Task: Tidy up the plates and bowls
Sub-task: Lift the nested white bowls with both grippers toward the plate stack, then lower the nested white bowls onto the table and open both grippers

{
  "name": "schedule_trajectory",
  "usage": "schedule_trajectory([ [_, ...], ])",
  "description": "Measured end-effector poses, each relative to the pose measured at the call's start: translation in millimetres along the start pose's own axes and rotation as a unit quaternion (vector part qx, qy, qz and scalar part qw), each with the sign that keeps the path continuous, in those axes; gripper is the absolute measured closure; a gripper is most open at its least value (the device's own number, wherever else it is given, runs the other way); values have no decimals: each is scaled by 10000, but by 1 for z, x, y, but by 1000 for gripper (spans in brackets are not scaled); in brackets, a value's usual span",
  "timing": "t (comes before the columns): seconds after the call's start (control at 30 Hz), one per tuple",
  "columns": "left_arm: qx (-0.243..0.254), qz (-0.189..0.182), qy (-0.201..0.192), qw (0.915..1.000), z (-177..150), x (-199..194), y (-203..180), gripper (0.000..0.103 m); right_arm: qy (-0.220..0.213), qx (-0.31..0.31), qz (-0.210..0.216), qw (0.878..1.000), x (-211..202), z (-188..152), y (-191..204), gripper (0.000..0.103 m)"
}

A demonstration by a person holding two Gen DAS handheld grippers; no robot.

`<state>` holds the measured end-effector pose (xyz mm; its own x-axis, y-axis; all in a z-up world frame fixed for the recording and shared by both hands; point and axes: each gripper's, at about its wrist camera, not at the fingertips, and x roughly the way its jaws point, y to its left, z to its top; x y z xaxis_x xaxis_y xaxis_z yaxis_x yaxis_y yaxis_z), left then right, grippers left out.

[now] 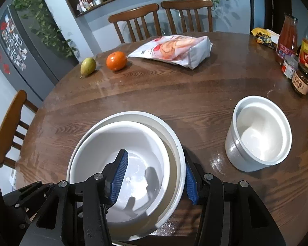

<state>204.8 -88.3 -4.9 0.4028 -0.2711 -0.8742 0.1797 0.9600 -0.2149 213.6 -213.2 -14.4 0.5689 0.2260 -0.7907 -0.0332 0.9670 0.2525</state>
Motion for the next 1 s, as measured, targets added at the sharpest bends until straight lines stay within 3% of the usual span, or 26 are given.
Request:
schedule_trajectory([
  [0.33,38,30,-10,10000,0,4,1,45,90,26,-41,9999,5,-3,0,49],
  [0.77,66,-54,130,9999,1,10,0,43,171,83,99,9998,10,-5,0,40],
  [0.9,90,-83,92,9999,1,8,0,32,210,100,139,9996,12,-5,1,40],
  [1.0,169,-26,3,9999,0,4,-2,31,256,108,147,9995,15,-5,2,40],
])
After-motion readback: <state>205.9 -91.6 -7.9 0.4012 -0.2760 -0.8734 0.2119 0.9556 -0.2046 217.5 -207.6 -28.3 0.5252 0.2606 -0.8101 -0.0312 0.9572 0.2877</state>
